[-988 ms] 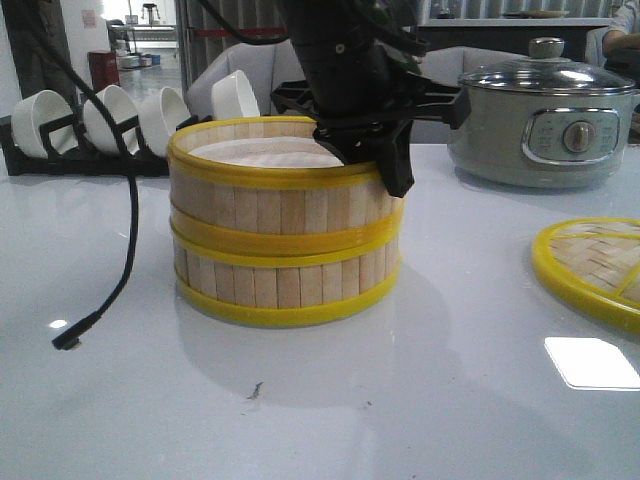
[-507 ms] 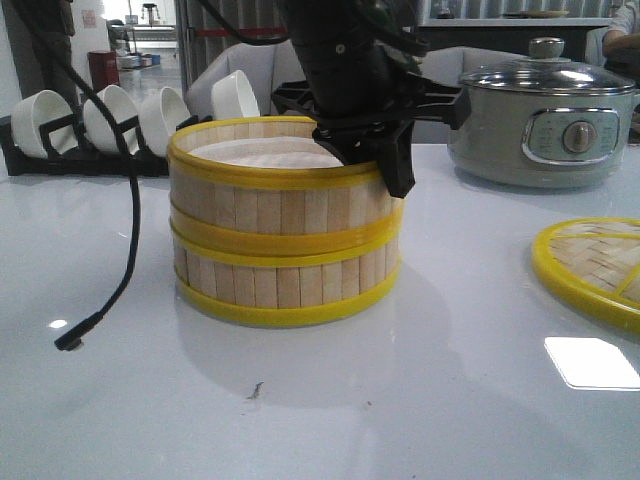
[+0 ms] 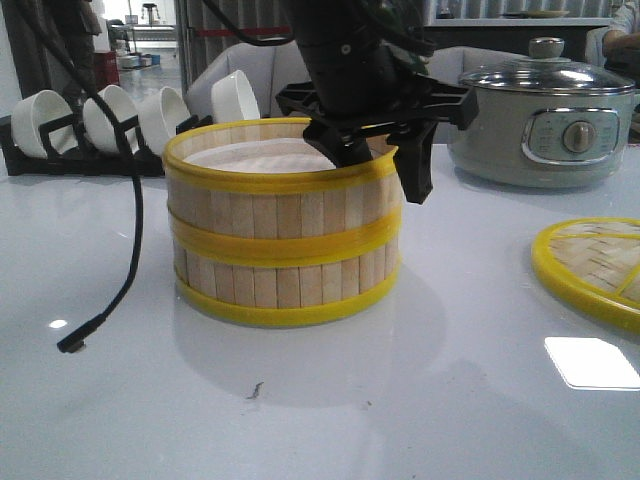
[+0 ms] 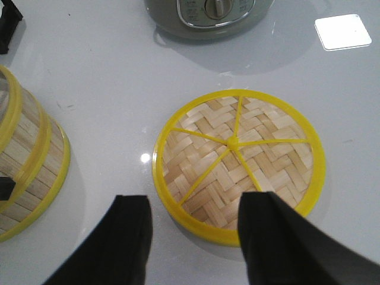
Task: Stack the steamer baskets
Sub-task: 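Open the left gripper and raise it away from the stack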
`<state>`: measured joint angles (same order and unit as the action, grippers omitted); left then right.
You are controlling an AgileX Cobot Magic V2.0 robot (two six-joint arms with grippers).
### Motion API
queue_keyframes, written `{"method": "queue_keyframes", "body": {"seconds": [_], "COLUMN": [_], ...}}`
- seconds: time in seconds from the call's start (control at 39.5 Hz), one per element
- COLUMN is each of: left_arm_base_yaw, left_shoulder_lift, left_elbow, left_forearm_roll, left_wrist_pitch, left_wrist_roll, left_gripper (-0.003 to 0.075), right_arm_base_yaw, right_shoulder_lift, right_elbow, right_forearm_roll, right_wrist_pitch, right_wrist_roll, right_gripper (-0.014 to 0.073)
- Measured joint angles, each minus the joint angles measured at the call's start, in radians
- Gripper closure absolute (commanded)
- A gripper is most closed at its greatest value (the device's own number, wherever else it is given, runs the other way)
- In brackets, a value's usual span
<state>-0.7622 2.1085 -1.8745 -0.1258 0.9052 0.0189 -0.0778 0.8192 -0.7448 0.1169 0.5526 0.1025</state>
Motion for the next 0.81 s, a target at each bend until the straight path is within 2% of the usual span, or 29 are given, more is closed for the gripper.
{"method": "queue_keyframes", "body": {"seconds": [0.2,0.53,0.58,0.63,0.73,0.81], "left_arm_base_yaw": [0.000,0.000,0.000,0.000,0.000,0.005], "left_shoulder_lift": [-0.010,-0.020,-0.020,-0.020,-0.020,-0.029], "left_elbow": [-0.014,-0.136,-0.152,-0.167,-0.199,-0.221], "left_forearm_roll": [0.019,0.039,0.044,0.056,0.097,0.126], "left_wrist_pitch": [-0.005,0.040,0.047,0.053,0.079,0.092], "left_wrist_roll": [0.000,-0.002,-0.002,-0.002,-0.002,-0.002], "left_gripper": [0.0307,0.0313,0.0346,0.0424,0.0652,0.0610], "right_arm_base_yaw": [0.000,0.000,0.000,0.000,0.000,0.000], "right_shoulder_lift": [0.000,0.000,0.000,0.000,0.000,0.000], "right_elbow": [0.000,0.000,0.000,0.000,0.000,0.000], "right_forearm_roll": [0.000,0.000,0.000,0.000,0.000,0.000], "right_wrist_pitch": [0.000,0.003,0.006,0.010,0.018,0.023], "right_wrist_roll": [0.000,0.000,0.000,0.000,0.000,0.000], "right_gripper": [0.0149,0.0149,0.0149,0.0149,0.0149,0.0149]}}
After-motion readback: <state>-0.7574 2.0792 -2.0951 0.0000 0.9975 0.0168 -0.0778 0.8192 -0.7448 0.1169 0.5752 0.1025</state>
